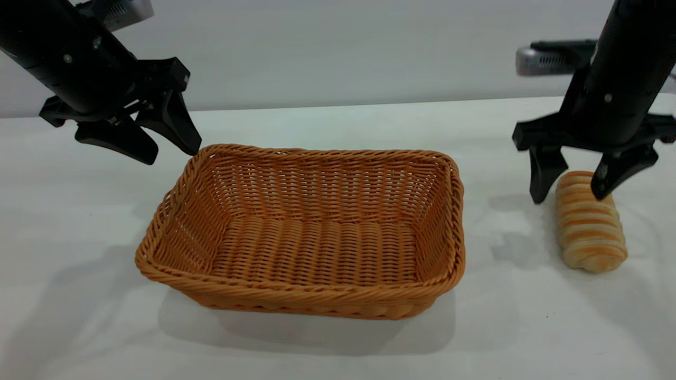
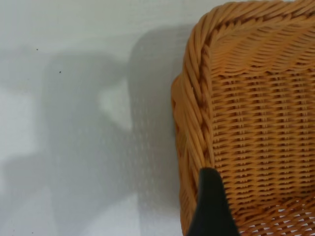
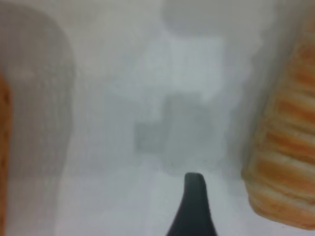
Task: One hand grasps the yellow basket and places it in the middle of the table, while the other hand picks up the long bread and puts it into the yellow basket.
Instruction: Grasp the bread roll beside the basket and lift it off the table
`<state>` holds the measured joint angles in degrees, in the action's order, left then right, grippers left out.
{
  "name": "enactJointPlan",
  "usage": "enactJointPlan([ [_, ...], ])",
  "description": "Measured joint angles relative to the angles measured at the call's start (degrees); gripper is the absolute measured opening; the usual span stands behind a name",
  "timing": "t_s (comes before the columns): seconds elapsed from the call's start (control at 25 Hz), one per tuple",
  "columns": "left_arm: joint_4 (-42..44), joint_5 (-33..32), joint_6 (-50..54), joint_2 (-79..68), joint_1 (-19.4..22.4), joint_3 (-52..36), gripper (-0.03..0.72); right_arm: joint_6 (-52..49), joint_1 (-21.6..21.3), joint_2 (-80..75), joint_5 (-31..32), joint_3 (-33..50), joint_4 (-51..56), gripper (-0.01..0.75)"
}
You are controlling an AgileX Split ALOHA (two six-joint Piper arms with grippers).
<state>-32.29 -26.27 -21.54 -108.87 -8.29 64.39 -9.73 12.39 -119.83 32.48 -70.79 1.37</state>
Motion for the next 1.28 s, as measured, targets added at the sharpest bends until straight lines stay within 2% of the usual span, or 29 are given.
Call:
enactJointPlan([
  [0.56,0.0,-0.21,0.0,0.0,0.0,0.0,0.572,0.06,0.0,-4.68,0.29,-0.25,-1.37,0.696],
  [0.92,0.0,-0.28,0.0,0.0,0.0,0.0,0.572,0.11,0.0,-4.68,7.55,-5.51,-7.24,0.691],
  [1.28,0.06,-0.9,-0.05,0.0,0.0,0.0,0.572,0.11,0.0,-5.42,5.34,-5.51,-9.59,0.685],
])
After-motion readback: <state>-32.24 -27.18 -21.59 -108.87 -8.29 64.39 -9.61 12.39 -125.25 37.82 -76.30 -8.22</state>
